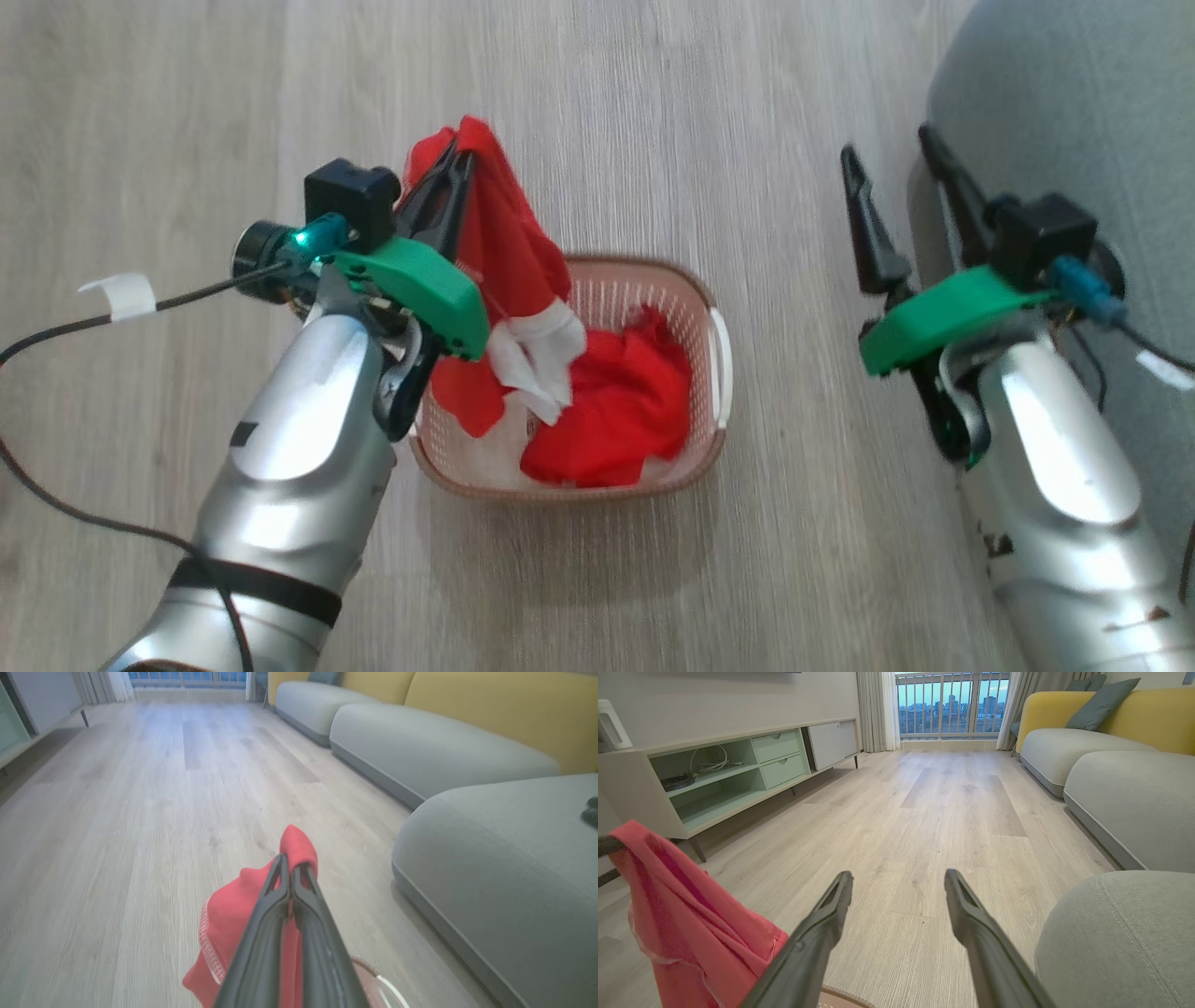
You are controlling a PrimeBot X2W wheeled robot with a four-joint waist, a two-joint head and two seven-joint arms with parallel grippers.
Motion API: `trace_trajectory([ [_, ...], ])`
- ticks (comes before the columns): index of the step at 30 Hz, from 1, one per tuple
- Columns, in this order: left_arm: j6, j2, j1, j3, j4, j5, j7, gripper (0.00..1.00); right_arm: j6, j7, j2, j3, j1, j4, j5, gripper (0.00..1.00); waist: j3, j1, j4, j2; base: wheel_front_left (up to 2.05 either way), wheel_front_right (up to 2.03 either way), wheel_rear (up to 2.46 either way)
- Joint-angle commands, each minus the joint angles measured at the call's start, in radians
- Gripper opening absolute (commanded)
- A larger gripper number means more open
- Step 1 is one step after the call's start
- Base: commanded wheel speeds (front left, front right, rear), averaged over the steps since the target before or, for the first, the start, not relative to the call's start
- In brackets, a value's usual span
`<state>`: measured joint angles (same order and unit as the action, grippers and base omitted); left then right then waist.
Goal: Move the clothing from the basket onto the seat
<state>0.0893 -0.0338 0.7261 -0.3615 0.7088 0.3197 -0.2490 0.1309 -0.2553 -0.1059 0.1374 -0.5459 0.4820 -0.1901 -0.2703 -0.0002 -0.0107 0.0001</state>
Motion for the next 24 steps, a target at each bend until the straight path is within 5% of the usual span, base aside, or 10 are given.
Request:
trace_trajectory([
  [1, 0.001, -0.017, 0.022, 0.015, -0.056, 0.008, -0.013, 0.0, 0.0, -0.006, 0.0, 0.022, 0.009, -0.023, -0.011, 1.0, 0.052, 0.0002, 0.011, -0.0001, 0.0, 0.0, 0.0],
  [24, -0.041, -0.016, 0.108, -0.103, -0.327, 0.084, -0.013, 0.0, 0.0, -0.006, 0.016, 0.076, 0.111, -0.031, -0.044, 1.0, 0.184, 0.0002, 0.026, -0.0001, 0.0, 0.0, 0.0],
])
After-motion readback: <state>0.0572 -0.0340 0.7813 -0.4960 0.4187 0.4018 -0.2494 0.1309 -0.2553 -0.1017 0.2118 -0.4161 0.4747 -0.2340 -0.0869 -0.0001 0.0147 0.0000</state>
